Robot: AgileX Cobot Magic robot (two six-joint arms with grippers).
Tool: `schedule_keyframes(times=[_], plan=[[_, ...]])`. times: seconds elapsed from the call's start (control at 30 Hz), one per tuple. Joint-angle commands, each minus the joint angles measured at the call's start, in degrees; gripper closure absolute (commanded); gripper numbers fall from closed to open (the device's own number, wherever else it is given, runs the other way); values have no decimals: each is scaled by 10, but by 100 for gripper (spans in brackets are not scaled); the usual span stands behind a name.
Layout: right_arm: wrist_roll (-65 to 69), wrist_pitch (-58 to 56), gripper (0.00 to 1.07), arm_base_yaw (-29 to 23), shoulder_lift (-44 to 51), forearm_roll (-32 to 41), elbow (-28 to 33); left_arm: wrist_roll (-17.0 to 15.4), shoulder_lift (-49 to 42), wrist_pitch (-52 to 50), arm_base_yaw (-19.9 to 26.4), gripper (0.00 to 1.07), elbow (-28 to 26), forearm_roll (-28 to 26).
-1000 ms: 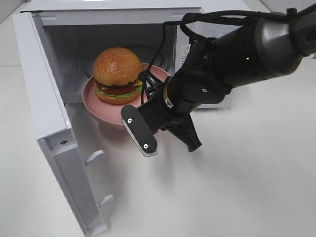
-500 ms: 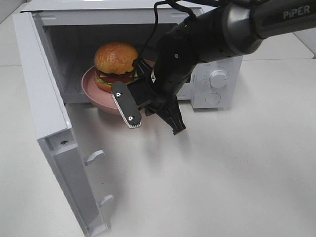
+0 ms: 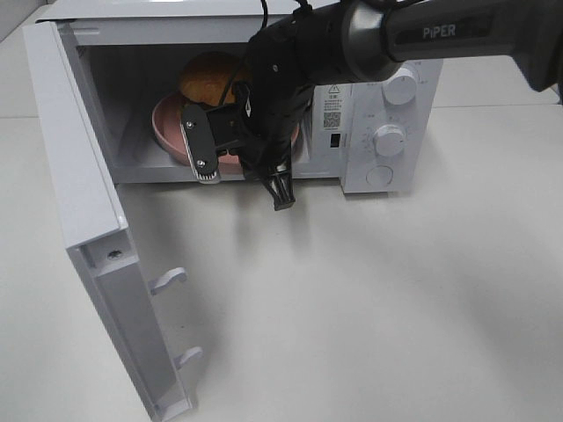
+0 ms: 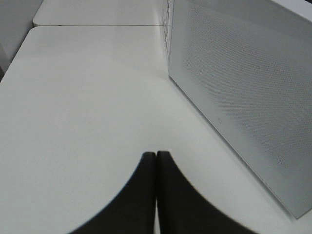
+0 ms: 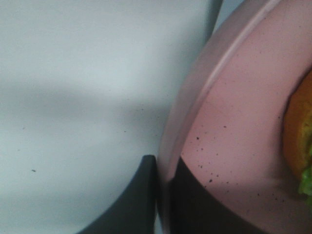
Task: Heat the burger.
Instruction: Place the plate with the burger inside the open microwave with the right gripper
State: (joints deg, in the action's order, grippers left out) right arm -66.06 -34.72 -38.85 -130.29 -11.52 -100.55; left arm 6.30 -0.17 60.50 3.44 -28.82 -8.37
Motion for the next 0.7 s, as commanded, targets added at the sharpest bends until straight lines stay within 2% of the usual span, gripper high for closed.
schedule_keyframes(times=[0.03, 0.17, 0.47, 0.53, 0.6, 0.7], plan=[[30, -9, 107, 6, -14, 5, -29, -2, -12, -9, 2, 106, 2, -2], [49, -23, 107, 6, -36, 22, -60, -2, -12, -9, 2, 106, 2, -2], [106, -11, 105, 5, -37, 27, -60, -2, -12, -9, 2, 106, 2, -2], [113, -11, 103, 3, -37, 28, -60, -2, -12, -9, 2, 106, 2, -2], [151, -11, 90, 3, -36, 34, -60, -2, -12, -9, 2, 106, 2, -2], [164, -10, 86, 3, -35, 36, -60, -2, -12, -9, 2, 106, 2, -2]])
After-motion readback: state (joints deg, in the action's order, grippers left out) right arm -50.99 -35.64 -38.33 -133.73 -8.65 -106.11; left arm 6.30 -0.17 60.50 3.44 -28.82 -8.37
